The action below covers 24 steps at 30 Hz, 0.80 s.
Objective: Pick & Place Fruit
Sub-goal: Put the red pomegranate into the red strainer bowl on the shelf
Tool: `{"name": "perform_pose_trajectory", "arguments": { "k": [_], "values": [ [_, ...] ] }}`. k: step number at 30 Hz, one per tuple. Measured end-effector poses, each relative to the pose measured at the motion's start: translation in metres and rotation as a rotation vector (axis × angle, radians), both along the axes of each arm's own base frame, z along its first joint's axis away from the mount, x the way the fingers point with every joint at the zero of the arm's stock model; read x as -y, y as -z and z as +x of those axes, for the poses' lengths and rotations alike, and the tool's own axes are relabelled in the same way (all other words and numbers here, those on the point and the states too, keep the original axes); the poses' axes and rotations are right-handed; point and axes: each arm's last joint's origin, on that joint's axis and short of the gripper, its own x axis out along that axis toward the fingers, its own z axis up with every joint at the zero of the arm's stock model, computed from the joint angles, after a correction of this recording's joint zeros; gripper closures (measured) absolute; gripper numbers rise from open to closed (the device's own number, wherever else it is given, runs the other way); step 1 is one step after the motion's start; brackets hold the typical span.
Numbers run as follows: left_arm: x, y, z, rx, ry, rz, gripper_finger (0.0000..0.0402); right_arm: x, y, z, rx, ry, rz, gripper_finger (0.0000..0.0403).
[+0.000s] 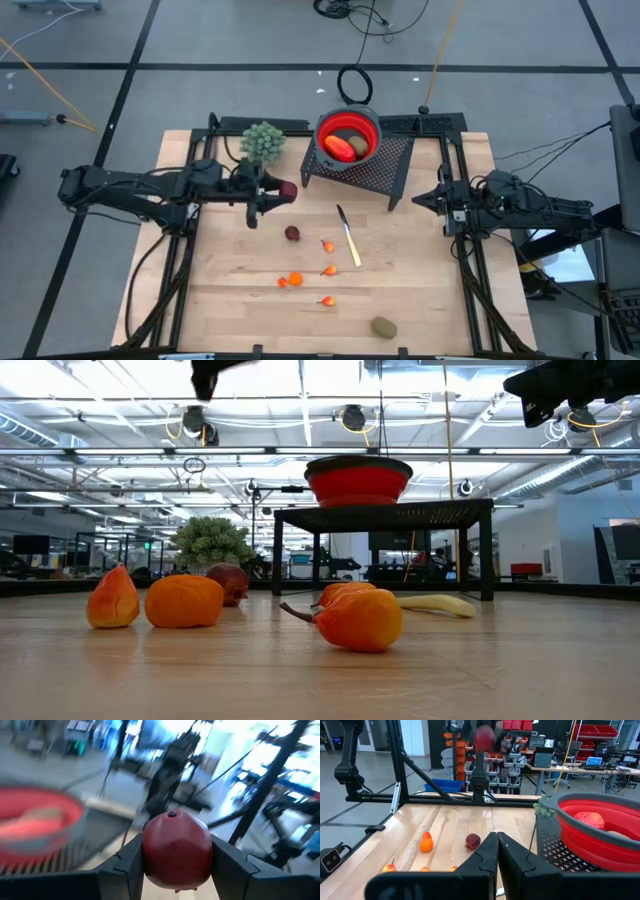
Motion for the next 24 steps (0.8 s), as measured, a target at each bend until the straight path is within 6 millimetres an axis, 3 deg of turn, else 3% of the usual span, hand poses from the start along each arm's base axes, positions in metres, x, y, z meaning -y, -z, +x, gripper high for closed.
{"name": "perform_pose_trajectory", "arguments": {
  "k": [12,24],
  "values": [
    [0.018,-0.038,-0.008,0.429,0.266,0.175,0.0215,0.000,0.000,0.000,0.000,0.000,-0.005,0.0399],
    [0.033,-0.057,-0.023,0.737,0.453,0.415,0.0207,0.000,0.000,0.000,0.000,-0.001,-0.004,0.0399]
  ]
}}
